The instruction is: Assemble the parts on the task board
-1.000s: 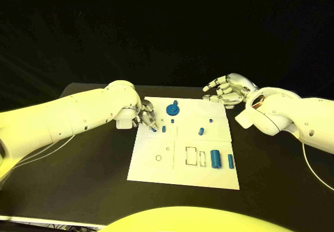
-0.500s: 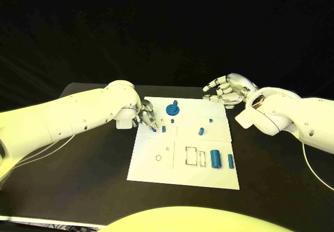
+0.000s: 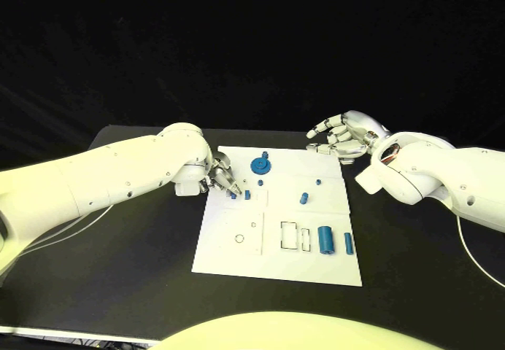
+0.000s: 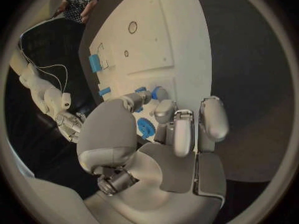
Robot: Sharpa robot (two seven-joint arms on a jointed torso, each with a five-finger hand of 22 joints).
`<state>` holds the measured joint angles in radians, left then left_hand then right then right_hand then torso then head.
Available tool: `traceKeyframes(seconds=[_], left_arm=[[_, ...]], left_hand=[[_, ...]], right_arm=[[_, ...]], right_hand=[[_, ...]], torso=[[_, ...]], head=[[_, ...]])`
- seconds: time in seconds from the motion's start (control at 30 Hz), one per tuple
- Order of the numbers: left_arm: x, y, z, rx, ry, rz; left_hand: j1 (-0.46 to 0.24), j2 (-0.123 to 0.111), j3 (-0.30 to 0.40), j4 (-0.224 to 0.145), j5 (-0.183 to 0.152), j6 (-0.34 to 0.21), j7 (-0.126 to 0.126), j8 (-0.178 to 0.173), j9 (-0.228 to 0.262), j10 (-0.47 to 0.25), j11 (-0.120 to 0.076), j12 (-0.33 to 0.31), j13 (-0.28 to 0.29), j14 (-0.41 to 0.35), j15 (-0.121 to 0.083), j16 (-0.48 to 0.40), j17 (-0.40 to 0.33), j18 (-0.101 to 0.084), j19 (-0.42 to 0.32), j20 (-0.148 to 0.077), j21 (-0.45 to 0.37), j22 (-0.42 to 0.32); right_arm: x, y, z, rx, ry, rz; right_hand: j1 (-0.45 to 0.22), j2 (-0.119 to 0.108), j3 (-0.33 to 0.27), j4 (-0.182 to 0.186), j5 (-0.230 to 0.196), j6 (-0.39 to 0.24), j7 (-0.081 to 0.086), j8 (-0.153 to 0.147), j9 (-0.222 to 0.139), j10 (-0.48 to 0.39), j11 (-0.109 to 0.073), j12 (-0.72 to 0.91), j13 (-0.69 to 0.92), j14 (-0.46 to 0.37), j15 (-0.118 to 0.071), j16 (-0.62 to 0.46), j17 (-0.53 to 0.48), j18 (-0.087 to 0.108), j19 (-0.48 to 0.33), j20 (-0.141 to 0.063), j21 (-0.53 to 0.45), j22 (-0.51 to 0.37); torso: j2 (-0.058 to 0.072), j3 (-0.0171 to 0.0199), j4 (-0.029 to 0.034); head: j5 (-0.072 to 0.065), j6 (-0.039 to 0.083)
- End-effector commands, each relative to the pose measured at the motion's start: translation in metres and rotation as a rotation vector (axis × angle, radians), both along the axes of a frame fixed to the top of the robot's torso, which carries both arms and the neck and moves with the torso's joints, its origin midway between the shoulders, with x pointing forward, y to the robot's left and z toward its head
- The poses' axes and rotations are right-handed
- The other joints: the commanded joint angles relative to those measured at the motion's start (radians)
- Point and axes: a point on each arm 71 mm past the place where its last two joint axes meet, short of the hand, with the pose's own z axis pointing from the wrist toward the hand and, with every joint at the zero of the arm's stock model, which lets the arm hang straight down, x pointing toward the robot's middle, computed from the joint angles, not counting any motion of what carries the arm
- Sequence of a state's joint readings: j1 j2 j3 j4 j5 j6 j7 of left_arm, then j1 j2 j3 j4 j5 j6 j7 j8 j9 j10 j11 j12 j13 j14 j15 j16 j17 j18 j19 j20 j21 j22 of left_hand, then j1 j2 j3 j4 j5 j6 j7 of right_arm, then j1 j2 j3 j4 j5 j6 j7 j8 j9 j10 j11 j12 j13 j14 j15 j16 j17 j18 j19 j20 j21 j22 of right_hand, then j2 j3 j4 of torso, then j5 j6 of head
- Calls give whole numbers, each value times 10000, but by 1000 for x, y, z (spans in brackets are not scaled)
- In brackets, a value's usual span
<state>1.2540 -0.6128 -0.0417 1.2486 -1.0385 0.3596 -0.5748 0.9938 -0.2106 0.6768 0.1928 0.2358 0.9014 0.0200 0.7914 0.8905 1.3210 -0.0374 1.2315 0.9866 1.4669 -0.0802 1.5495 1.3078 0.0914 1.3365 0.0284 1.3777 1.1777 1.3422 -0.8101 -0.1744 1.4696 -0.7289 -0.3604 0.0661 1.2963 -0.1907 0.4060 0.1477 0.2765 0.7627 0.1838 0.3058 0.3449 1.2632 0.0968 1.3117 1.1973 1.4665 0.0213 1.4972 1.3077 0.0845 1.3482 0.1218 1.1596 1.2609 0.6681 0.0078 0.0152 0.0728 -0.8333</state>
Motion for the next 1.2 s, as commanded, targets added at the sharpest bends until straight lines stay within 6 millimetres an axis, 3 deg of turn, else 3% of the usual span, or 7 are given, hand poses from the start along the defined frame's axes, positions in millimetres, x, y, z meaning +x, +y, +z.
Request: traceKeyframes(seconds=[0.03,0.33,0.9,1.13,1.2], left_arm=[[0,-1,0,-96,15,28],[0,0,0,-81,23,61],[-1,8,4,-305,-186,250],[-4,8,12,-1545,38,572],[-5,8,14,-2047,168,814]], left_hand=[[-101,-1,-249,95,-54,19,62,-57,-15,-23,-21,50,-15,937,-92,35,2271,-86,3,-39,-28,6],[-60,-53,-1085,435,-83,37,72,-96,-28,-42,-12,59,-25,932,-86,27,2256,-83,0,-37,-54,-6],[81,-90,-1616,671,-69,-10,87,-134,-28,-136,0,-19,-173,890,-85,-46,2112,-58,-65,-37,-126,-116],[454,4,-2150,954,-26,-526,281,-337,-15,-644,164,-292,-644,741,30,-307,1628,37,-399,50,-434,-609],[305,37,-2462,991,-94,-823,414,-619,-157,-784,273,-307,-713,722,119,-335,1578,45,-440,123,-479,-654]], right_arm=[[-1,1,0,1,-42,167],[-1,1,0,1,-45,155],[-1,0,0,2,-46,150],[-1,0,-1,-1,-21,150],[-1,0,-2,-4,-11,147]], right_hand=[[84,23,-11,54,58,-30,-4,43,12,-44,-7,-58,-1,581,-29,-60,781,123,-45,-2,-44,-7],[84,23,-11,54,58,-30,-4,43,12,-44,-7,-58,-1,581,-29,-60,781,123,-45,-2,-44,-7],[84,23,-11,54,58,-30,-4,43,12,-44,-7,-58,-1,581,-29,-60,781,123,-45,-2,-44,-7],[84,23,-11,54,58,-30,-4,43,12,-44,-7,-58,-1,581,-29,-60,781,123,-45,-2,-44,-7],[83,24,-11,55,58,-31,-4,43,12,-45,-7,-59,-1,581,-29,-60,781,123,-45,-2,-45,-8]], torso=[[-1,1,0],[-2,0,0],[-1,-2,-16],[-14,-6,-27],[-13,-12,-15]], head=[[-7,2],[-8,8],[-57,59],[-105,109],[-133,142]])
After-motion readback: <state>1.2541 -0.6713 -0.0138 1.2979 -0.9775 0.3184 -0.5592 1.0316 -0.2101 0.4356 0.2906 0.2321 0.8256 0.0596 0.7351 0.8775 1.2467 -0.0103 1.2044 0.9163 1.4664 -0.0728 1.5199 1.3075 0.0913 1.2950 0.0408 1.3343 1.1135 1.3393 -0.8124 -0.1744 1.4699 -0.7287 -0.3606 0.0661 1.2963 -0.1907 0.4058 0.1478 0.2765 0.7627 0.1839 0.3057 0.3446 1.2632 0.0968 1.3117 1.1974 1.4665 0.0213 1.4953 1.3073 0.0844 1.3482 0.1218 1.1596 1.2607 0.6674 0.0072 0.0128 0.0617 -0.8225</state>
